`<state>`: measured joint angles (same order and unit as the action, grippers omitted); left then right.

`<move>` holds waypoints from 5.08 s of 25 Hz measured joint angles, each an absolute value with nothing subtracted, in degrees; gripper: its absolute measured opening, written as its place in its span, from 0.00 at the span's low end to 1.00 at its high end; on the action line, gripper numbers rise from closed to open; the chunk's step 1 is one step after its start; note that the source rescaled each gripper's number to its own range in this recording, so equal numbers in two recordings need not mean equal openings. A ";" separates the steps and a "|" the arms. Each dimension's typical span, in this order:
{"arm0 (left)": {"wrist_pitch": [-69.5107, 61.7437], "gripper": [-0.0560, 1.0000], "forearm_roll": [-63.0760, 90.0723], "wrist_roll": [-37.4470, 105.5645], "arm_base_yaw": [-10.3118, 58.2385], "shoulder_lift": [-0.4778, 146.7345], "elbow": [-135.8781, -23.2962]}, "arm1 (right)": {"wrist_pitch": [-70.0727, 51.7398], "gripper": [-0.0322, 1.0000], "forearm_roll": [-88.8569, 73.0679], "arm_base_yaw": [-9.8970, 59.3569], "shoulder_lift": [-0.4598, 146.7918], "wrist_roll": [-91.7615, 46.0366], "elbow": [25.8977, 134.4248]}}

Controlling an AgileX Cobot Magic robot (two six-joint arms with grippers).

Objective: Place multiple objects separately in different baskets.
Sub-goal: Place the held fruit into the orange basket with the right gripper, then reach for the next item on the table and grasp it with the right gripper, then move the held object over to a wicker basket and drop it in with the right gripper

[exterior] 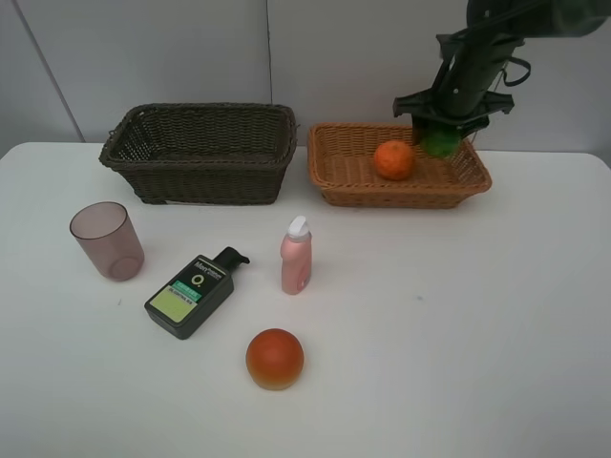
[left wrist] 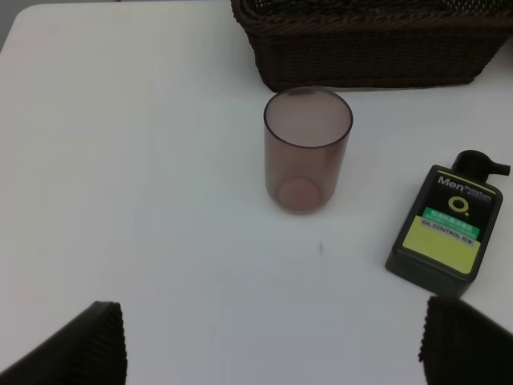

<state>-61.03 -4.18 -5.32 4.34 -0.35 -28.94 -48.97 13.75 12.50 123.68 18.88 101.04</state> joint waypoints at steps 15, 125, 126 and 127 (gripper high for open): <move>-61.03 0.96 -4.18 -5.32 4.34 -0.35 -28.94 | -47.53 0.51 15.32 11.95 128.79 19.94 101.04; -61.03 0.96 -4.18 -5.32 4.34 -0.35 -28.94 | -57.20 0.04 9.25 45.92 123.38 60.65 89.36; -61.03 0.96 -4.18 -5.32 4.34 -0.35 -28.94 | -57.20 0.04 9.25 45.92 123.38 60.65 89.36; -61.03 0.96 -4.18 -5.32 4.34 -0.35 -28.94 | -57.08 0.04 9.25 45.92 123.25 60.65 89.36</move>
